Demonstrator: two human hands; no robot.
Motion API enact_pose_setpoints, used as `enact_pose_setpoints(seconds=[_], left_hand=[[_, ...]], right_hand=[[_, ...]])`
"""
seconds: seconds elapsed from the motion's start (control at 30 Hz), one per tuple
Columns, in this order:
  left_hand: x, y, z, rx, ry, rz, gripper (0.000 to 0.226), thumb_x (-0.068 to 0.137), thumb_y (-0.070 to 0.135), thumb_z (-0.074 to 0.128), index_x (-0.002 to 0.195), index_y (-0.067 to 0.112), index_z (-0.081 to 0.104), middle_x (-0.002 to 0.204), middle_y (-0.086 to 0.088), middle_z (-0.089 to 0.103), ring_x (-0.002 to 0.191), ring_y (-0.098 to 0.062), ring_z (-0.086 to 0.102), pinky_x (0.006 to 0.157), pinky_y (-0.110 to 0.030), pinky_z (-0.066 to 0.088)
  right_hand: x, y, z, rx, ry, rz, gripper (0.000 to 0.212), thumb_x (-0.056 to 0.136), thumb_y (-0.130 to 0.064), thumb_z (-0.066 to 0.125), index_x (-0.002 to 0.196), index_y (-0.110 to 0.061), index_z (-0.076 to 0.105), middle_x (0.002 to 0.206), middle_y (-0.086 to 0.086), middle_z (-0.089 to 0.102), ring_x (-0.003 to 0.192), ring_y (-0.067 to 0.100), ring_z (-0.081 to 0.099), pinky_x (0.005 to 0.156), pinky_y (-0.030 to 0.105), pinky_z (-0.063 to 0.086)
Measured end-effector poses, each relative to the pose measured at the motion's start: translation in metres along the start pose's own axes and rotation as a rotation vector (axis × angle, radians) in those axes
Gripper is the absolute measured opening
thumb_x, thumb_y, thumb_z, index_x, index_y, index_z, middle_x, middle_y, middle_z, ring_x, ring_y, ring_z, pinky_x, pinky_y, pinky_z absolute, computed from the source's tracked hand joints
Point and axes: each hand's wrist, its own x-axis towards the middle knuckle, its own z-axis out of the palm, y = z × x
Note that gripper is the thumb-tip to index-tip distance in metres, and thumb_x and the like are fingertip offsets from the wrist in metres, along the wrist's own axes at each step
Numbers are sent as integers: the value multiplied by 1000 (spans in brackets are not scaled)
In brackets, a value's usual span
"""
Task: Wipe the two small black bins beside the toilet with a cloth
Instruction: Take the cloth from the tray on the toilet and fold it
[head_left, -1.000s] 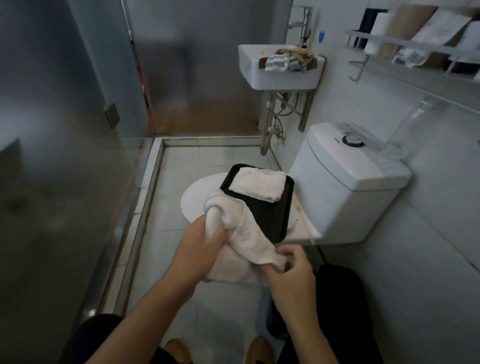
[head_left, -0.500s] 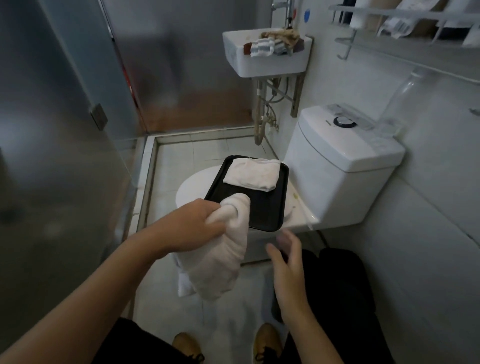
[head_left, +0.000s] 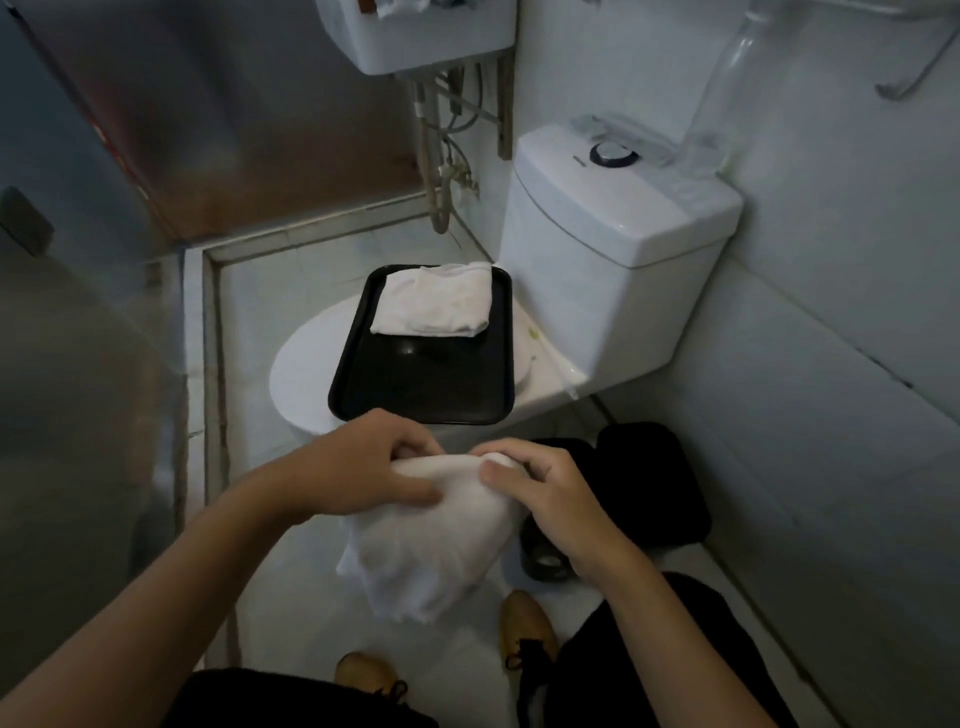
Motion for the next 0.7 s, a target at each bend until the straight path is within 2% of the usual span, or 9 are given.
enact_pose_setpoints(seconds=[0.1, 0.17, 0.23, 0.3, 0.37, 0.43, 0.53, 0.63, 0.7], left_hand=[[9, -12, 19, -230, 219, -94, 19, 73, 34, 82, 88, 29, 73, 84, 10, 73, 76, -3, 70, 58, -17, 55], [17, -13, 39, -359, 249, -134, 18, 72, 34, 83, 87, 27, 75, 83, 7, 75, 75, -6, 71, 57, -19, 55], [27, -10, 55, -508, 225, -188, 20, 72, 30, 83, 90, 25, 76, 86, 5, 76, 77, -11, 73, 59, -27, 58], [36, -9, 72, -750, 264, -223, 30, 72, 27, 80, 101, 21, 75, 98, -1, 76, 90, -19, 73, 74, -37, 61], [42, -9, 89, -1154, 304, -225, 37, 80, 29, 68, 116, 18, 70, 115, -6, 72, 106, -23, 68, 90, -40, 55], [44, -7, 112, -1429, 214, -199, 42, 90, 33, 55, 128, 15, 60, 125, -9, 67, 116, -26, 63, 99, -46, 47], [53, -6, 153, -1301, 245, -245, 49, 88, 28, 66, 133, 13, 54, 124, -7, 68, 113, -26, 65, 97, -51, 51], [68, -8, 169, -1176, 439, -331, 36, 87, 20, 68, 122, 17, 60, 113, -3, 73, 101, -21, 71, 82, -42, 59], [81, -8, 168, -1172, 480, -325, 28, 93, 22, 63, 121, 21, 61, 110, 1, 74, 99, -18, 71, 79, -37, 60]], right_hand=[[-1, 19, -15, -39, 114, 29, 21, 89, -34, 74, 87, -13, 70, 87, 4, 70, 82, 13, 67, 67, 22, 52], [-4, 31, -24, -6, 174, 78, 32, 82, -39, 79, 85, -10, 66, 87, 7, 65, 80, 14, 65, 65, 21, 50], [-5, 38, -30, 109, 164, 150, 26, 77, -37, 76, 81, -14, 66, 83, 1, 66, 79, 12, 65, 65, 21, 50], [-4, 41, -38, 275, 192, 242, 25, 76, -39, 78, 86, -18, 71, 87, -3, 73, 87, 12, 70, 73, 28, 55], [0, 41, -49, 406, 267, 334, 36, 80, -40, 79, 105, -16, 71, 101, 4, 77, 99, 20, 72, 87, 38, 57], [6, 45, -58, 497, 335, 386, 40, 86, -37, 76, 113, -8, 69, 104, 9, 76, 99, 25, 73, 89, 42, 58], [14, 61, -67, 547, 355, 544, 51, 86, -46, 74, 118, -7, 69, 106, 12, 76, 99, 28, 73, 92, 45, 57], [19, 71, -79, 680, 172, 639, 66, 84, -59, 69, 127, -9, 65, 120, 16, 71, 111, 32, 68, 104, 49, 48], [20, 75, -84, 627, 57, 613, 61, 82, -49, 72, 128, -10, 64, 121, 13, 71, 113, 28, 68, 104, 47, 48]])
